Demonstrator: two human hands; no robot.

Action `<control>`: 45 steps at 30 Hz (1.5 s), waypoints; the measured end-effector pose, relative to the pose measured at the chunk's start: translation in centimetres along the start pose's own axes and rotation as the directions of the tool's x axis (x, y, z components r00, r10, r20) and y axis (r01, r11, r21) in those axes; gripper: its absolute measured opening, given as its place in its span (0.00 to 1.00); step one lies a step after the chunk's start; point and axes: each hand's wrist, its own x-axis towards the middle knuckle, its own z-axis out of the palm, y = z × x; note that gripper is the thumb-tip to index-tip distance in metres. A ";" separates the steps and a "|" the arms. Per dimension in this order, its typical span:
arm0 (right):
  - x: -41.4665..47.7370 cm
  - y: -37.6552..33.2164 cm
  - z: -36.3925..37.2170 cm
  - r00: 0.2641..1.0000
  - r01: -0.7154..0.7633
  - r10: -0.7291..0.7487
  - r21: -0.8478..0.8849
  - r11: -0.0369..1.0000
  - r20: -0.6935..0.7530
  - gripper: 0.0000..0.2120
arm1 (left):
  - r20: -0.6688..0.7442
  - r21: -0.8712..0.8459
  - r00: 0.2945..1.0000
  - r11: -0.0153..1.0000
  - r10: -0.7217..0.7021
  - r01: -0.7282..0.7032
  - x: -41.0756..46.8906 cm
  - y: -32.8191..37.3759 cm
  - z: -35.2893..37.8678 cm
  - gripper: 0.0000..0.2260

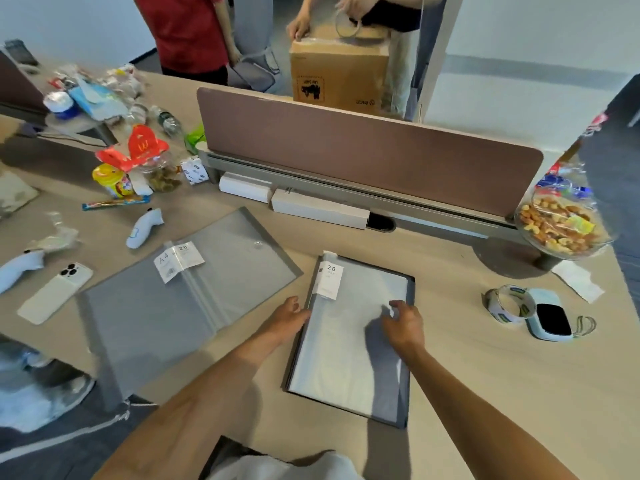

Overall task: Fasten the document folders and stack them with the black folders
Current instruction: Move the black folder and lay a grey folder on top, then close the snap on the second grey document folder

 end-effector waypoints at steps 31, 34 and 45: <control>0.1 -18.0 18.6 0.925 -0.275 0.239 0.090 0.957 0.295 0.10 | 0.187 0.814 0.965 0.520 0.183 -0.257 7.0 -11.1 -16.4 0.38; 0.0 -17.7 18.5 0.879 -0.422 0.345 0.201 0.884 0.330 0.05 | 0.188 0.781 0.961 0.563 0.201 -0.271 6.1 -10.8 -16.8 0.36; -2.4 -20.6 14.7 0.863 -0.480 0.161 0.675 0.560 0.480 0.04 | 0.093 0.680 0.928 0.658 0.360 -0.323 0.4 -8.5 -16.9 0.31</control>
